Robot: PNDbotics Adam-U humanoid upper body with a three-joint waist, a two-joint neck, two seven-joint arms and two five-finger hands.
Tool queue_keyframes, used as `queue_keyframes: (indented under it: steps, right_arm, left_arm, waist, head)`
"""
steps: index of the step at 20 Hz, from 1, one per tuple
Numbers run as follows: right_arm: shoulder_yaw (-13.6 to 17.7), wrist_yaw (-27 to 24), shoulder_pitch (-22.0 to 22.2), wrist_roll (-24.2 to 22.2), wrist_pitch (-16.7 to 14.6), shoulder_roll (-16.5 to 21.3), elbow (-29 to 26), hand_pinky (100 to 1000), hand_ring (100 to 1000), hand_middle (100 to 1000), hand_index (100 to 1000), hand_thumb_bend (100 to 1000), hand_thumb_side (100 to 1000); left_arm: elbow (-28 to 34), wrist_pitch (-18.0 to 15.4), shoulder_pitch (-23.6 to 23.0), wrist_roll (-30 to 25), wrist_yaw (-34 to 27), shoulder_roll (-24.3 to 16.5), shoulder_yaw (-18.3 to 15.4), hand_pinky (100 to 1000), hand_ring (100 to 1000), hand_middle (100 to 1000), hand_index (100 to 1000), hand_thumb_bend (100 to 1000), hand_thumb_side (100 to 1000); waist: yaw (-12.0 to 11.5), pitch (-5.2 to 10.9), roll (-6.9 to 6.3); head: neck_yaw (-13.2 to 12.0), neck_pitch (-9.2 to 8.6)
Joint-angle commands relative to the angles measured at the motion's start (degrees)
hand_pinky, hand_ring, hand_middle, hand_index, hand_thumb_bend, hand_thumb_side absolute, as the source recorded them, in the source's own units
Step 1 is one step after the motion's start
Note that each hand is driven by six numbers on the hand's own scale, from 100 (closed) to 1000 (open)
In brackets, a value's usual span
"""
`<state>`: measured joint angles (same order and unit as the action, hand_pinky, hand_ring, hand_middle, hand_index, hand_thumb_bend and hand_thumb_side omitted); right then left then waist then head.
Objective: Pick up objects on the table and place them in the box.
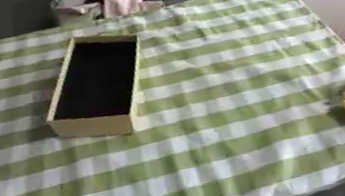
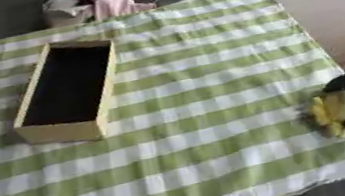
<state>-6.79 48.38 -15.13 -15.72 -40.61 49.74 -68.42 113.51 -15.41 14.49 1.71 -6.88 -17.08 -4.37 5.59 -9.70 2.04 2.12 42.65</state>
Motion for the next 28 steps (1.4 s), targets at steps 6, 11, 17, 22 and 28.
queue_keyframes:
  steps: [6, 11, 17, 22, 28]
  right_arm:
    - [-0.1, 1.4, -1.1, 0.0, -0.8, 0.7, 2.2, 954, 882, 875, 1000, 201, 627]
    - [-0.1, 0.4, -1.3, 0.4, -1.5, 0.3, 2.0, 895, 796, 752, 921, 171, 612]
    - [0.0, 0.3, -1.4, 1.1, -1.2, 0.3, 1.7, 863, 739, 638, 788, 175, 565]
    - [-0.2, 2.0, -1.5, 3.7, 0.1, -0.1, 1.2, 844, 698, 596, 744, 170, 528]
    - [0.5, 0.7, -1.1, 5.3, 0.0, 0.3, 1.5, 848, 698, 606, 752, 100, 431]
  left_arm:
    - [1.1, 0.0, 0.7, -0.4, -0.2, -0.7, 0.0, 469, 915, 806, 700, 100, 735]
    - [1.1, 0.0, 0.7, -0.5, -0.2, -0.7, -0.1, 469, 916, 807, 700, 100, 734]
    - [1.1, 0.0, 0.7, -0.6, -0.2, -0.7, -0.1, 469, 917, 807, 699, 100, 734]
    - [1.1, 0.0, 0.7, -0.7, -0.3, -0.6, -0.1, 469, 917, 808, 700, 100, 733]
    - [1.1, 0.1, 0.6, -0.8, -0.3, -0.6, -0.2, 469, 918, 808, 700, 100, 734]
  waist:
    - [-0.1, 0.27, -0.19]
    - [-0.1, 0.19, -0.23]
    - [-0.1, 0.22, -0.14]
    - [-0.3, 0.17, -0.14]
    - [-0.2, 0.21, 0.0]
  head:
    - [0.5, -0.59]
    - [0.7, -0.63]
    - [0.9, -0.59]
    - [1.1, -0.61]
    - [1.3, -0.43]
